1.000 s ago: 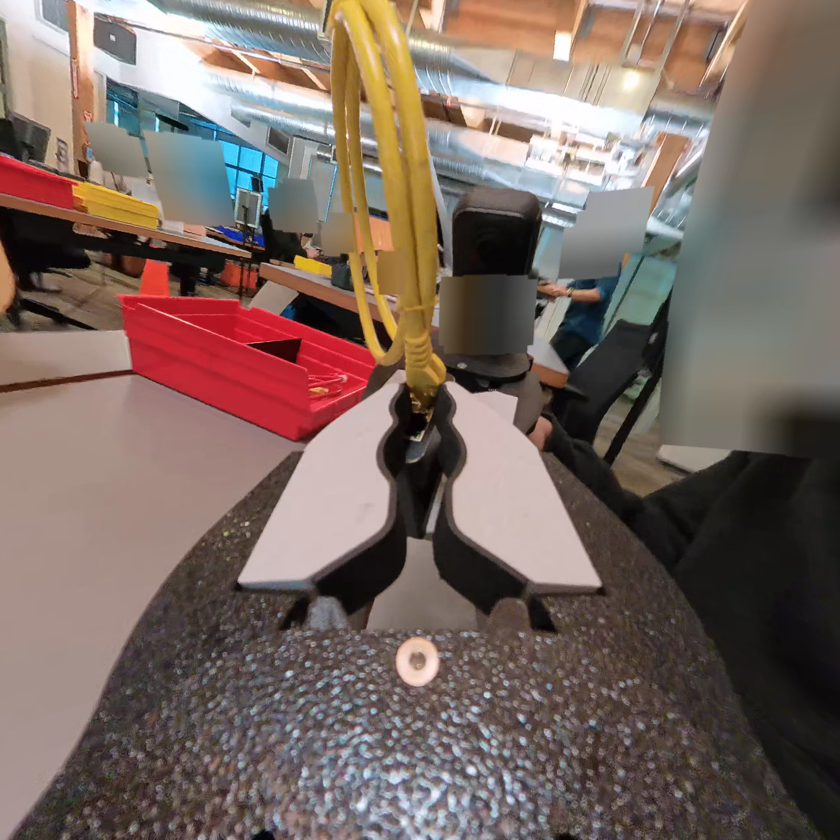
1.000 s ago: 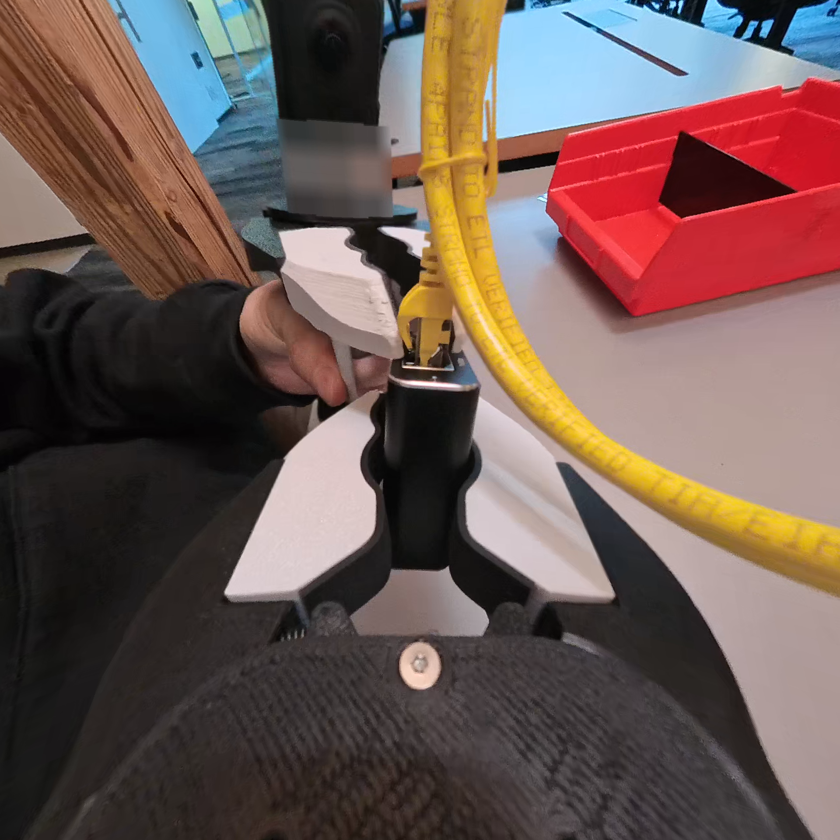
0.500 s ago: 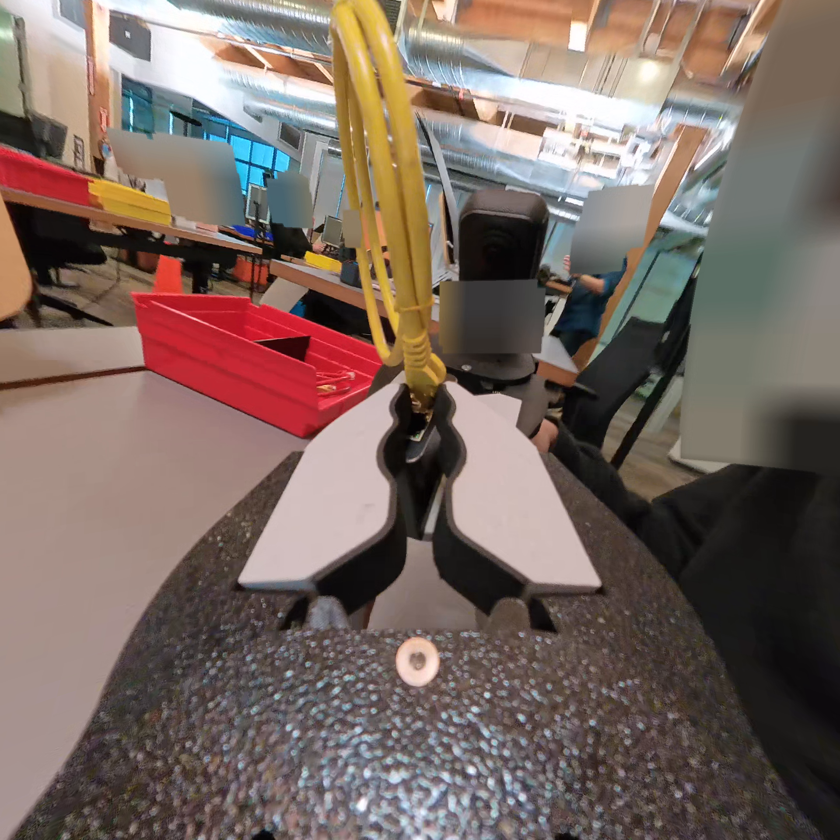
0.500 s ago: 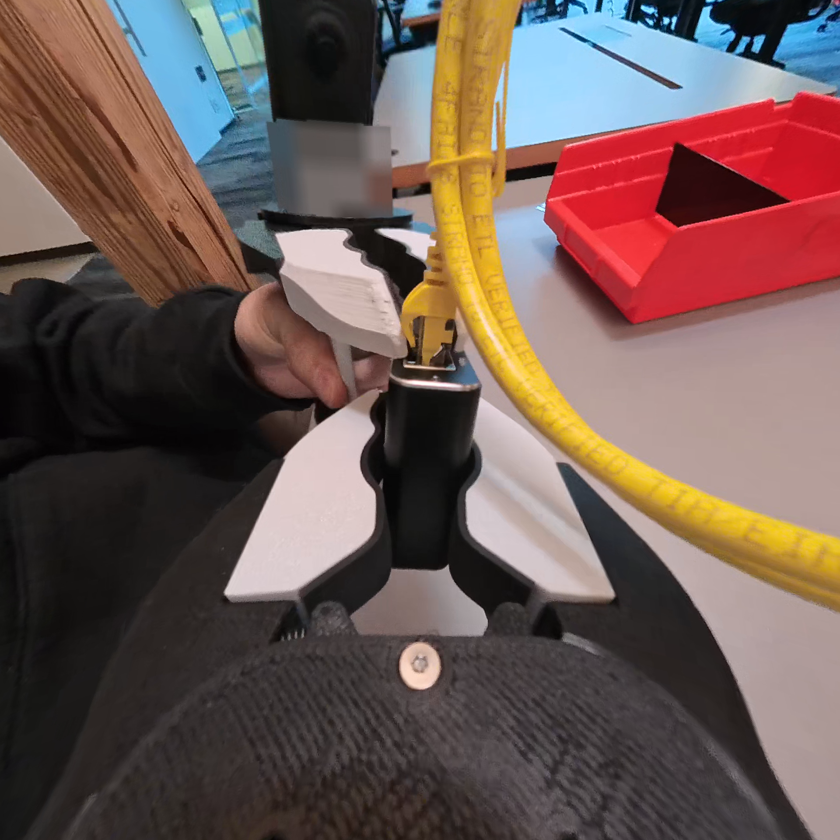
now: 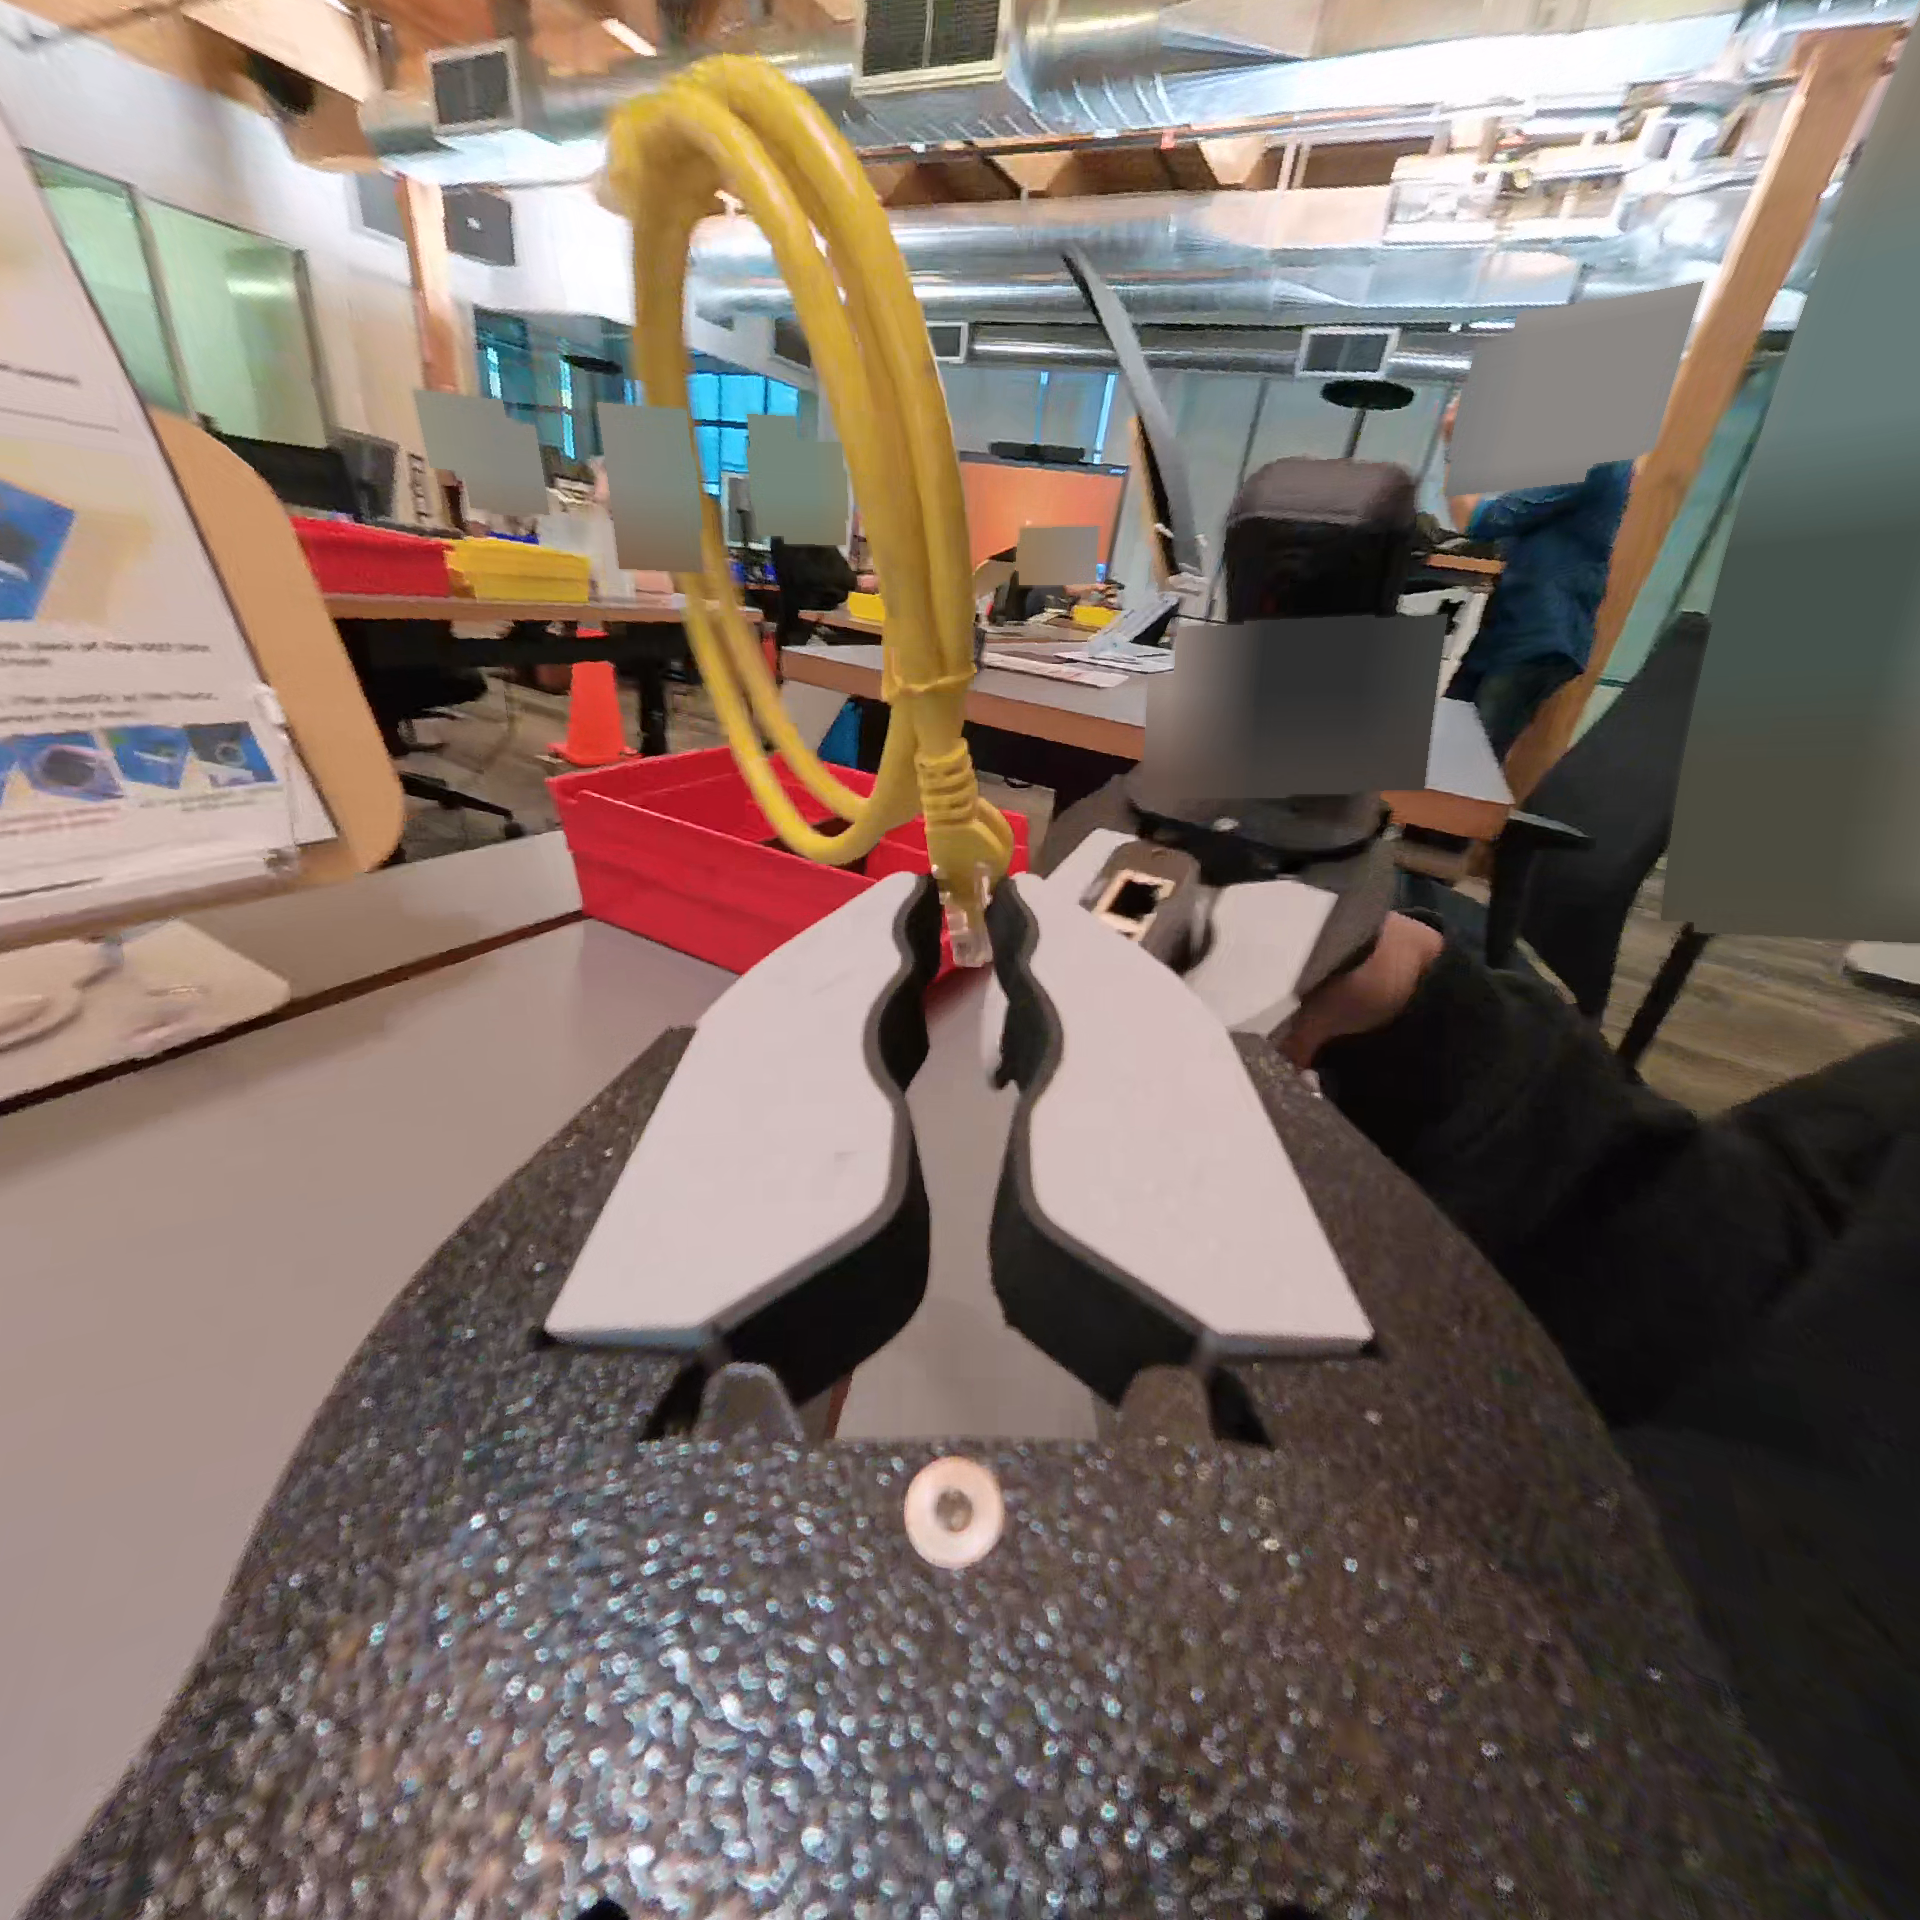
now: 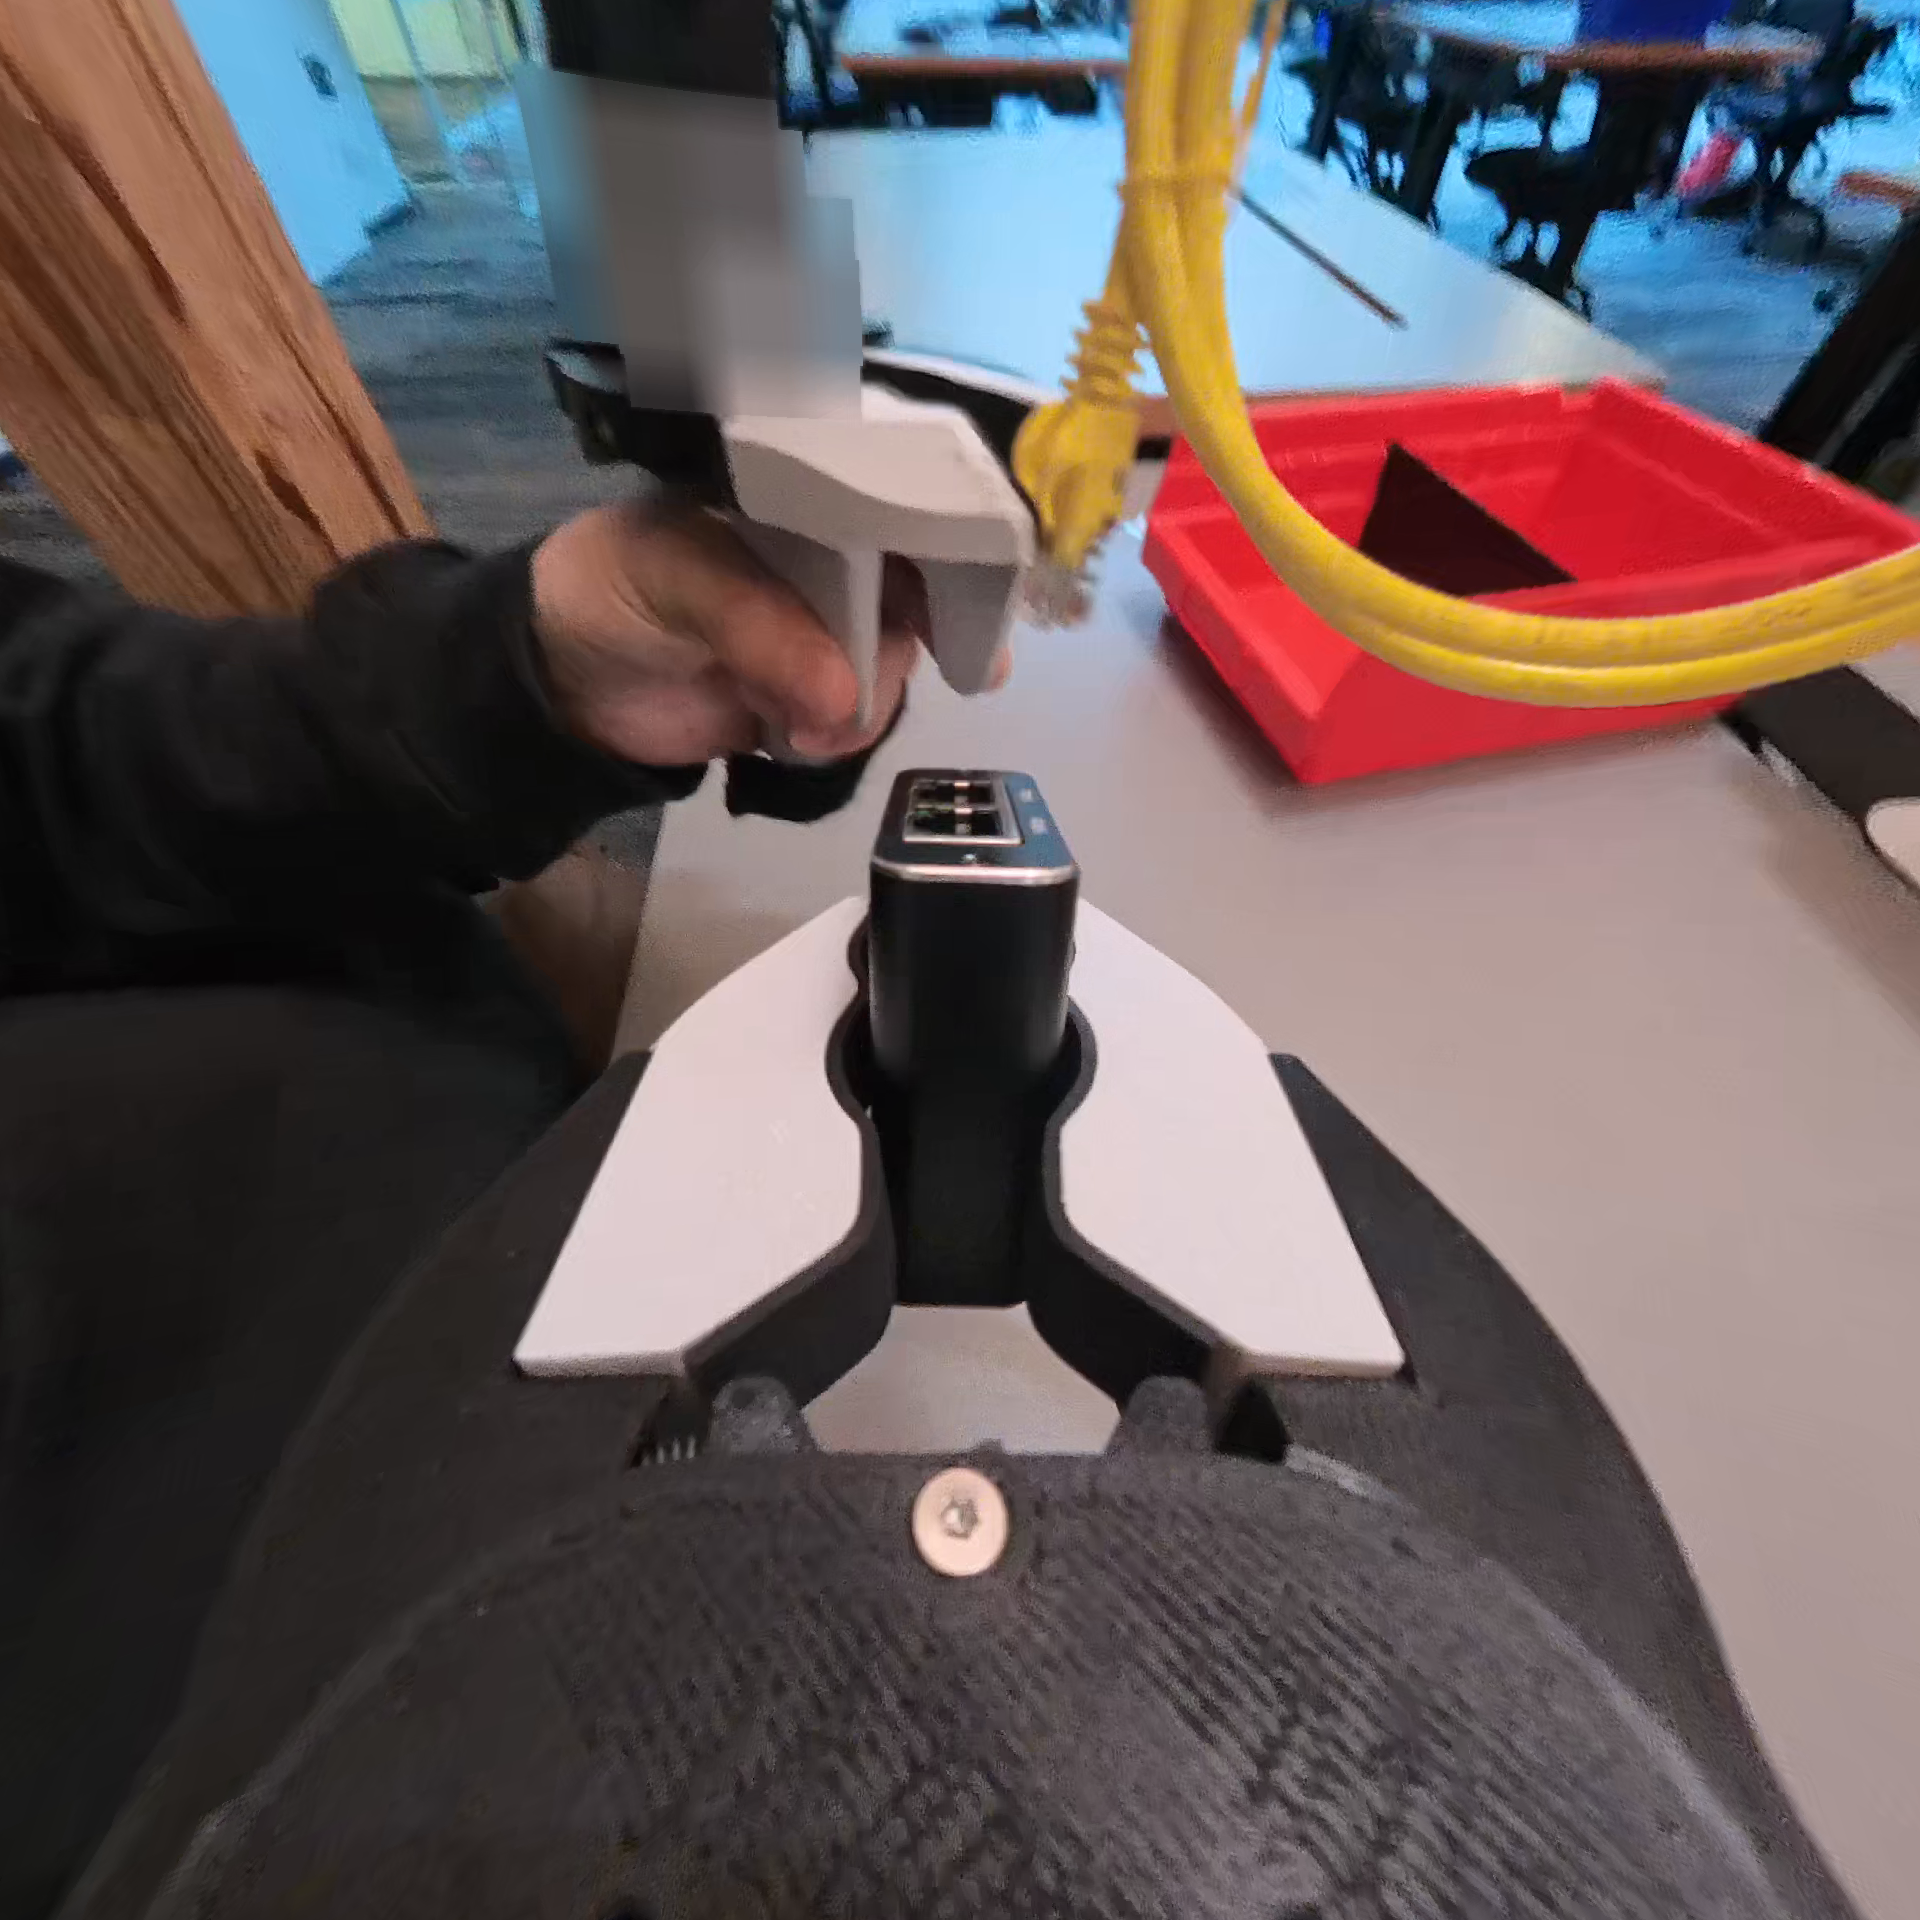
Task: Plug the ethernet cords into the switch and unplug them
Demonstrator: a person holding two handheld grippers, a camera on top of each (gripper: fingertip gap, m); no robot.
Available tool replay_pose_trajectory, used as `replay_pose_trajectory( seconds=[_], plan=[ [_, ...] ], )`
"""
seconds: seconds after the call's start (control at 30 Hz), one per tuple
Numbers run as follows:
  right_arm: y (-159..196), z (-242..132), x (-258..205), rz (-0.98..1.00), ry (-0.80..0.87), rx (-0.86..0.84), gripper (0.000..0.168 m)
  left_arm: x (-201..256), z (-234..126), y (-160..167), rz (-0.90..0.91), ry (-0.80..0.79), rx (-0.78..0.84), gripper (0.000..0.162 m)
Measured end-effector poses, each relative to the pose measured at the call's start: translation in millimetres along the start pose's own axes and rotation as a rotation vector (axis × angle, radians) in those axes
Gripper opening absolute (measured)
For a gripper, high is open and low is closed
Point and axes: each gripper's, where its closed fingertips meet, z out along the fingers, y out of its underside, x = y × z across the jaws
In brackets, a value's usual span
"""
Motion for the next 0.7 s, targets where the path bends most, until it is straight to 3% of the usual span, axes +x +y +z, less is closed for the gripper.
replay_pose_trajectory(
  seconds=[0.33,0.53,0.7],
  plan=[
    [34,-39,52,0.175,0.095,0.076,0.028,-6,33,0,-0.011,0.077,-0.025,0.010],
    [29,-51,60,0.138,0.126,0.160,0.028,-12,58,-7,-0.015,0.117,-0.006,0.010],
    [42,-52,64,0.185,0.107,0.136,0.028,-12,68,-11,-0.023,0.145,0.009,0.010]
  ],
)
